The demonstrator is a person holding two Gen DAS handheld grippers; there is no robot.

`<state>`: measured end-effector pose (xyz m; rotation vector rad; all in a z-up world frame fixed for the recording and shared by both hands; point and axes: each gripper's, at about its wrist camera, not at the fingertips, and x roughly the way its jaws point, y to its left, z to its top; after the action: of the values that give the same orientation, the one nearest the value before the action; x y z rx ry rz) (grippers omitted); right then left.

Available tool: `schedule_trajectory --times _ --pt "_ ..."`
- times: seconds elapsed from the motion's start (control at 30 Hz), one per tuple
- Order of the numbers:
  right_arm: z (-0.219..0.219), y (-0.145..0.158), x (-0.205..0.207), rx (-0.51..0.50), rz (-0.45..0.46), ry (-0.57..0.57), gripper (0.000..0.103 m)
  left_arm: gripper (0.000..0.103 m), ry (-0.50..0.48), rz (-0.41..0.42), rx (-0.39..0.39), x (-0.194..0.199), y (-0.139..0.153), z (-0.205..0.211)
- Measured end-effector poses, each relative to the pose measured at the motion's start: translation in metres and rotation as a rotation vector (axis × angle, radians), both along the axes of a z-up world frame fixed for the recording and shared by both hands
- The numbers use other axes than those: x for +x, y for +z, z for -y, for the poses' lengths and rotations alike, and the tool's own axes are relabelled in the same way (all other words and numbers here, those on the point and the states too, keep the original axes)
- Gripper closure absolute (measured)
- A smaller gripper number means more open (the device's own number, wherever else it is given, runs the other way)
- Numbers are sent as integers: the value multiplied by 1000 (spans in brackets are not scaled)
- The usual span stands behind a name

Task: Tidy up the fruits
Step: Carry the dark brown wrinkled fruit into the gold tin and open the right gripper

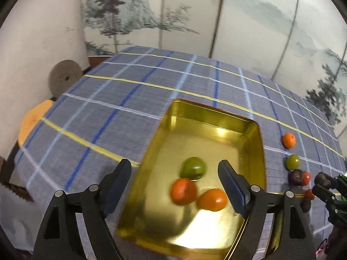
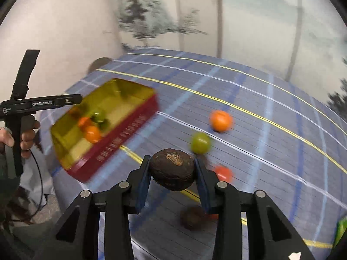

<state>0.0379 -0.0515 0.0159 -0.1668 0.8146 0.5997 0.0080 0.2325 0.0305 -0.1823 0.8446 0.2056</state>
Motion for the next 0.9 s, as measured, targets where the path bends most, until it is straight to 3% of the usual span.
schedule_trajectory --times 0.23,0.47,0.67,0.9 --pt "-81 1 6 3 5 147 67 16 106 12 70 -31 1 -29" --pt "-142 -10 24 -49 -7 214 67 16 187 -25 54 -47 -11 -55" --pt "-173 -24 41 -127 -36 226 67 16 240 -45 12 -52 -19 -73" --pt "-189 -39 50 -184 -62 235 67 16 231 -69 -9 -48 -27 -74"
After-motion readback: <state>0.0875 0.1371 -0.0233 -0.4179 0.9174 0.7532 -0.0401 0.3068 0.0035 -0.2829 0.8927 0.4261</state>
